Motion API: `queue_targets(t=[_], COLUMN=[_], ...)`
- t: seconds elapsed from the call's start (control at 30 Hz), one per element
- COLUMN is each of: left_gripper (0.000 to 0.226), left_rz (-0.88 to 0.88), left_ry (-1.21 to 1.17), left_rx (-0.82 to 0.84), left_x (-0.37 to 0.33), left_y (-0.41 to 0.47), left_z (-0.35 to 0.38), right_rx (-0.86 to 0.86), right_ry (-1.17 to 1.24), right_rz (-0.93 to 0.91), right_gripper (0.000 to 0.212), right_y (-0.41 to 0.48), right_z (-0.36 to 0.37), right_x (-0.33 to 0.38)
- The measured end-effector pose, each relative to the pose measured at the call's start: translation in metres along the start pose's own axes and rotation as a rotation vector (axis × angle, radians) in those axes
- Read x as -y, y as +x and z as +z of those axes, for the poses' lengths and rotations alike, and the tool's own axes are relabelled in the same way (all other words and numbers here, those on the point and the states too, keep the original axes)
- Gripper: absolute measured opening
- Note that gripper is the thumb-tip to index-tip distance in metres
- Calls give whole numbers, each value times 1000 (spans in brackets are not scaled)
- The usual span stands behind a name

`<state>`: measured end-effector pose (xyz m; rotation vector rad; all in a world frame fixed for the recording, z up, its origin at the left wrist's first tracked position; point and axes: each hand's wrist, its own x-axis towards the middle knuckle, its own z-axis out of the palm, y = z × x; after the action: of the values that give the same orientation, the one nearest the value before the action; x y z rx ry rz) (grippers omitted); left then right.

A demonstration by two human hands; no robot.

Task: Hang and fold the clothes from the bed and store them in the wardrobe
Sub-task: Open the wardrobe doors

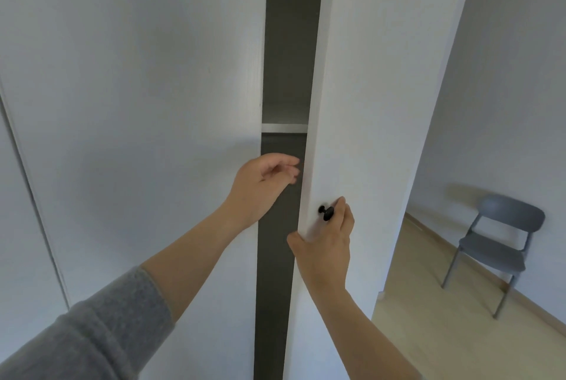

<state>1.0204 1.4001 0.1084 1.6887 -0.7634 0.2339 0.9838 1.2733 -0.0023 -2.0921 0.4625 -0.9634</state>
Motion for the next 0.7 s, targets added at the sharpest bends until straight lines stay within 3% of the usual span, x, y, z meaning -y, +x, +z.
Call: queue_targets(t=[0.17, 0.43, 0.7], left_gripper=[21, 19, 20], left_rz=[-78, -128, -95], left_ry=[141, 97, 47], left_rx=[-36, 22, 114], left_x=[30, 34, 11], left_y=[-20, -36, -40], left_z=[7, 42, 97], right_rx=[49, 125, 131], right_ry=[16, 128, 237], right_rz=[-21, -12, -38], right_gripper=[108, 105, 68], right_y=[-5, -19, -30], right_z=[-23, -86, -157], right_x=[-7, -33, -57])
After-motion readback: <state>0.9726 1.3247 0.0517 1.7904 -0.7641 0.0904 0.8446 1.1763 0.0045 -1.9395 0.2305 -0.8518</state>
